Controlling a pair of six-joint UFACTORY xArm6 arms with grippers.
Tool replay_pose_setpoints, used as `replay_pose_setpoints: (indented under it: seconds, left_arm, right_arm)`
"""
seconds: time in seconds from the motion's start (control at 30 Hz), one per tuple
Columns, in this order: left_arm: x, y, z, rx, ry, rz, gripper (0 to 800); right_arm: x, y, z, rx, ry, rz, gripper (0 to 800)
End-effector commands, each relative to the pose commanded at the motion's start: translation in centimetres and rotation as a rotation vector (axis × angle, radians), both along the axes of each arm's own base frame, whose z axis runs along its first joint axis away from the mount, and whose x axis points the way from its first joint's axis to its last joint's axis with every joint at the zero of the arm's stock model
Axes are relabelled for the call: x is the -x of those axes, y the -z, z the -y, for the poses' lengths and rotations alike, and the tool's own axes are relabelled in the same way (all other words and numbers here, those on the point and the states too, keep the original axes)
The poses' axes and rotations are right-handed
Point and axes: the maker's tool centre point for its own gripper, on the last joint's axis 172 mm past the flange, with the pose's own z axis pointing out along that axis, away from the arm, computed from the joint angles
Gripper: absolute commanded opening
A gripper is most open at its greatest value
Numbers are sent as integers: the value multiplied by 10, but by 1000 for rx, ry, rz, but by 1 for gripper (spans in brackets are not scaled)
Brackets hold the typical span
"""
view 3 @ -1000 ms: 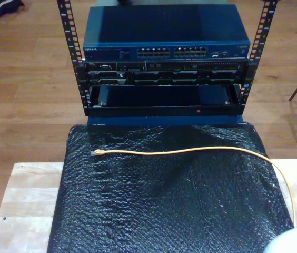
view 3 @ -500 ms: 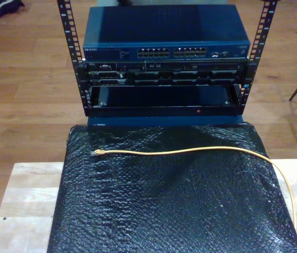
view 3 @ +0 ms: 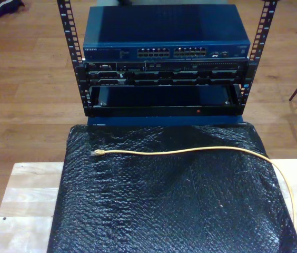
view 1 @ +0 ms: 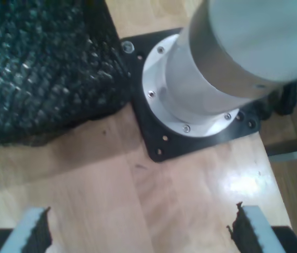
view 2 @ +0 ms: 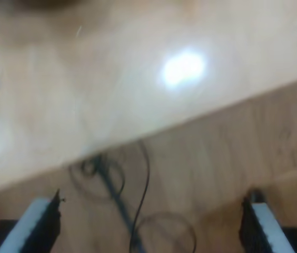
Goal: Grab the cable and plug it in
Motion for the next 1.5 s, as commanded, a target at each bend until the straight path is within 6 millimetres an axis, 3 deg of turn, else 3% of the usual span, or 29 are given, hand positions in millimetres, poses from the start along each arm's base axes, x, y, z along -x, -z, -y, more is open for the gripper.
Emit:
replay_pose_setpoints:
  seconds: [0.17,0.37,0.8,1.2,1.5]
  left_arm:
    - [-13,5,23,40,-20,-24,800]
    - [-24,7,43,24,-20,-56,800]
    - [-90,-22,95,82,-135,-1,800]
    - [-117,-11,91,77,-195,34,800]
    - [-155,-25,84,67,-268,67,800]
  right_arm:
    - [-32,-17,-40,-145,-21,72,793]
    - [-59,-29,-71,-191,-44,73,793]
    - [-90,-46,-114,-268,-66,103,794]
    - [-109,-62,-155,-290,-102,89,794]
    - [-137,-65,-188,-300,-119,67,794]
